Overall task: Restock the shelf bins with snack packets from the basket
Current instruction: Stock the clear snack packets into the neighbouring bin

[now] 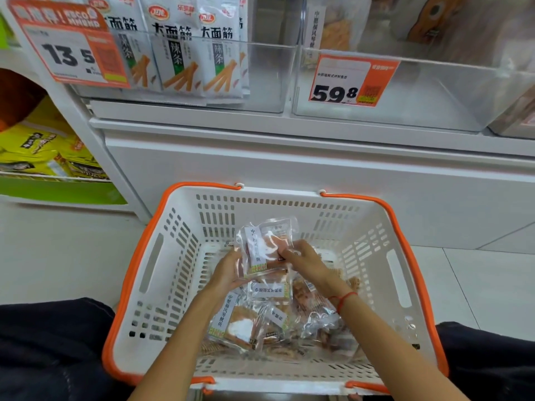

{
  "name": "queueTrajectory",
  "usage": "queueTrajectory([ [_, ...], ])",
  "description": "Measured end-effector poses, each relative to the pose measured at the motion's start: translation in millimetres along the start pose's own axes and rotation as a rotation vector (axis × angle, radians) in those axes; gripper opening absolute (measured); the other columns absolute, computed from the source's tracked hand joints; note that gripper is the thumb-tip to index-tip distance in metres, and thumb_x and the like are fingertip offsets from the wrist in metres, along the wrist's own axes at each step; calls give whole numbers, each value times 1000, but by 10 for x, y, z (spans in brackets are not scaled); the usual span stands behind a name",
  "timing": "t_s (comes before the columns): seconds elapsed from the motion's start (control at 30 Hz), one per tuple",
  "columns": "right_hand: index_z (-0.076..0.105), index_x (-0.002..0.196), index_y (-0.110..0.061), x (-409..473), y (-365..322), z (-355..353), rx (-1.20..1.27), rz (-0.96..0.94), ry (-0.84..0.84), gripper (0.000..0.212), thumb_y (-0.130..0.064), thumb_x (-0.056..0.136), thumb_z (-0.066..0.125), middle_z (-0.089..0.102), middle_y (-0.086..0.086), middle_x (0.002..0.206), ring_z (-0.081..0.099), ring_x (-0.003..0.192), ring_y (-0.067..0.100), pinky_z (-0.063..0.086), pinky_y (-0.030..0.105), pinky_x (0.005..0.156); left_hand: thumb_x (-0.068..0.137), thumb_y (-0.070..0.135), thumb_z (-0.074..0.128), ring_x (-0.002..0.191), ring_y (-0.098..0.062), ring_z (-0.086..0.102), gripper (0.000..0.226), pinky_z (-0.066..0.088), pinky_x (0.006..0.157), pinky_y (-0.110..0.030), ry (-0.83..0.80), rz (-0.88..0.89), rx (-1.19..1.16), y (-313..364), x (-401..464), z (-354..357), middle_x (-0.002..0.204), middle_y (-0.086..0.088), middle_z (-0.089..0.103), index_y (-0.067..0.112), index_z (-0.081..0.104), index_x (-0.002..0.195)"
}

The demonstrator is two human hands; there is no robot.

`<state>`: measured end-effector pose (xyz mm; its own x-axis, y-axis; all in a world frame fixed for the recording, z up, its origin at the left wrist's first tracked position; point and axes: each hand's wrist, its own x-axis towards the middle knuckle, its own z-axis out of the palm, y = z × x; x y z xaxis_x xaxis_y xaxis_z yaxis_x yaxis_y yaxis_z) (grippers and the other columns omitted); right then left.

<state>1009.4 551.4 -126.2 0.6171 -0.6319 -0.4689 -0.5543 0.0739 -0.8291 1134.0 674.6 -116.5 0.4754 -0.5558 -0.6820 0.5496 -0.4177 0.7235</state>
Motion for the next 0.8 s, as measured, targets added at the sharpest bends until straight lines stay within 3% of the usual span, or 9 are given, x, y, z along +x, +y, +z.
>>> queueTrajectory([
  [0.07, 52, 115, -1, -10, 24, 91, 50, -26, 28, 31, -26, 96, 54, 62, 5, 118, 63, 91, 1, 49, 17, 84, 101, 30, 32, 114, -21, 52, 33, 50, 90, -43, 1, 14, -44, 12, -1, 50, 137, -1, 47, 19, 50, 127],
  [0.2, 31, 128, -11, -10, 51, 271, 74, -26, 112, 47, -29, 93, 58, 51, 12, 134, 66, 100, 24, 52, 24, 77, 96, 40, 47, 126, -22, 46, 47, 43, 102, -43, -6, 121, 211, 8, 9, 72, 142, -5, 45, 19, 43, 138],
  [0.3, 12, 145, -17, -27, 45, 346, 78, -87, 139, 70, -29, 93, 57, 33, 12, 150, 55, 121, 31, 46, 37, 100, 99, 28, 46, 91, -14, 58, 30, 52, 75, -25, 81, 242, 310, -29, 73, -9, 118, -4, 56, 11, 51, 123],
  [0.4, 8, 150, -11, -40, 160, 334, -146, -33, 180, 67, -32, 99, 45, 31, 19, 151, 42, 131, 34, 40, 40, 103, 100, 24, 45, 60, -4, 63, 30, 50, 51, -18, 189, 231, 248, -1, 138, -174, 98, -7, 60, 3, 50, 121],
  [0.47, 6, 151, -9, -26, 373, 277, -445, 22, 152, 73, -38, 98, 46, 22, 13, 156, 28, 140, 31, 31, 41, 112, 99, 27, 46, 91, -9, 65, 37, 54, 78, -26, 247, 200, 194, 16, 163, -308, 118, -10, 59, 6, 47, 130],
  [0.53, -3, 152, -16, -37, 593, 233, -777, -54, 4, 84, -45, 94, 50, 10, 4, 160, 14, 146, 26, 19, 42, 119, 98, 31, 48, 121, -26, 51, 46, 43, 102, -44, 248, 151, 192, 25, 183, -396, 138, -10, 49, 11, 42, 139],
  [0.6, -9, 152, -24, -40, 746, 198, -1045, -150, -140, 86, -53, 92, 47, -4, -2, 160, 9, 147, 24, 13, 41, 120, 98, 29, 48, 118, -29, 52, 38, 42, 103, -46, 248, 139, 151, 18, 220, -437, 135, -11, 52, 11, 48, 131],
  [0.7, 17, 150, -24, -28, 752, 183, -1175, -235, -104, 67, -50, 95, 44, 16, 0, 158, 29, 139, 25, 24, 41, 115, 99, 25, 47, 105, -27, 57, 29, 44, 95, -42, 253, 121, 84, 14, 254, -445, 117, -10, 60, 11, 54, 123],
  [0.8, 49, 128, -19, -27, 688, 230, -1227, -324, 35, 42, -43, 95, 45, 41, 2, 141, 38, 127, 23, 32, 36, 108, 99, 25, 46, 99, -27, 60, 30, 51, 76, -33, 213, 105, 56, -5, 267, -421, 117, -11, 62, 11, 55, 123],
])
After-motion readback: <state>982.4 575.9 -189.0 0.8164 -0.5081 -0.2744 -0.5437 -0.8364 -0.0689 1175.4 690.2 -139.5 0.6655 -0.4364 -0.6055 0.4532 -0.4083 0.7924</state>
